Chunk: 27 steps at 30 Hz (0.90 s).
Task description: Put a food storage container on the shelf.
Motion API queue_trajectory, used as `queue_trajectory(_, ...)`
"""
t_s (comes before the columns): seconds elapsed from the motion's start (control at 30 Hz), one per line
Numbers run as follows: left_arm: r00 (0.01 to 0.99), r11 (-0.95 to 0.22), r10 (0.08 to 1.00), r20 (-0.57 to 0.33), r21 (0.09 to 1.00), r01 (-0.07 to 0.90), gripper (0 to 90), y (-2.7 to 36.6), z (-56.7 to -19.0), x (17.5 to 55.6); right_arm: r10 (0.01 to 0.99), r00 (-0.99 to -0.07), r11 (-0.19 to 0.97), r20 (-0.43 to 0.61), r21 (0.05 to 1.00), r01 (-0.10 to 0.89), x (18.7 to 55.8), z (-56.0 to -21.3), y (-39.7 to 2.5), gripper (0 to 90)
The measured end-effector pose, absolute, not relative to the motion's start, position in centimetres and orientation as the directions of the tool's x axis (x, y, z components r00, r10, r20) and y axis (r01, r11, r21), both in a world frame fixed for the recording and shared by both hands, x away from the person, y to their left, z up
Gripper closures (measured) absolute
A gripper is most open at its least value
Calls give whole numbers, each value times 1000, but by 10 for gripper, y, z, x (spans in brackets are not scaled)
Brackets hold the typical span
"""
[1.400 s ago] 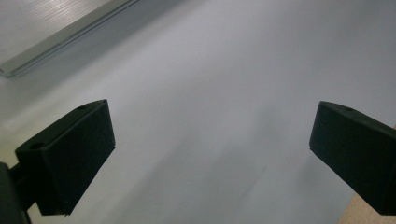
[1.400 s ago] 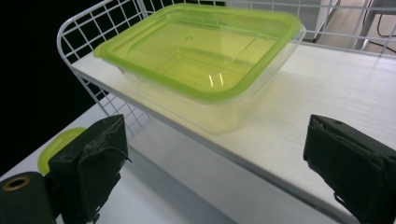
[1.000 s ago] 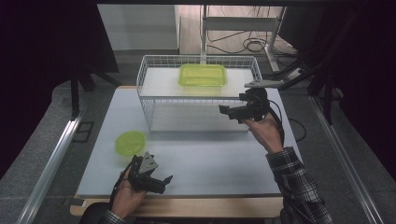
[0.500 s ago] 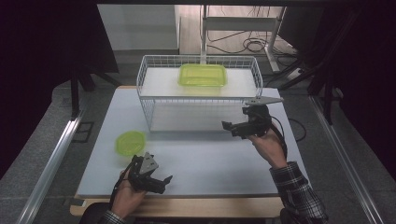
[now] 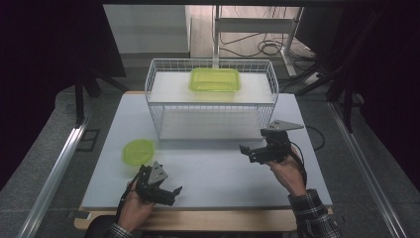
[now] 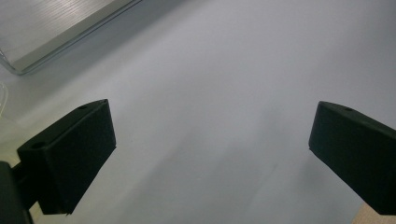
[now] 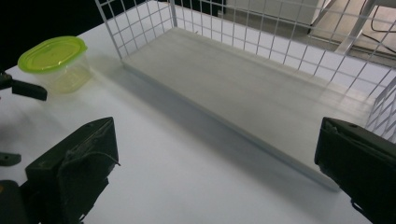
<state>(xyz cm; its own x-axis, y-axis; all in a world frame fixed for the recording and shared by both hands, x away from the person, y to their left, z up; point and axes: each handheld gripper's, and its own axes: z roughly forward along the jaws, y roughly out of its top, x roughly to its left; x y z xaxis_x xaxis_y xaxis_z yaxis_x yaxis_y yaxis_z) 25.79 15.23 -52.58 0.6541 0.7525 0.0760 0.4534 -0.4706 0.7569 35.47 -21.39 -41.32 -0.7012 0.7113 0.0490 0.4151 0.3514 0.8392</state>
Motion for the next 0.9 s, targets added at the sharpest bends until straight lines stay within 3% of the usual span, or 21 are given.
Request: queue_trajectory(0.9, 661, -489, 745, 90, 747, 450, 7, 151, -527, 257, 700, -713, 401, 35, 807, 433, 321, -483, -222, 1)
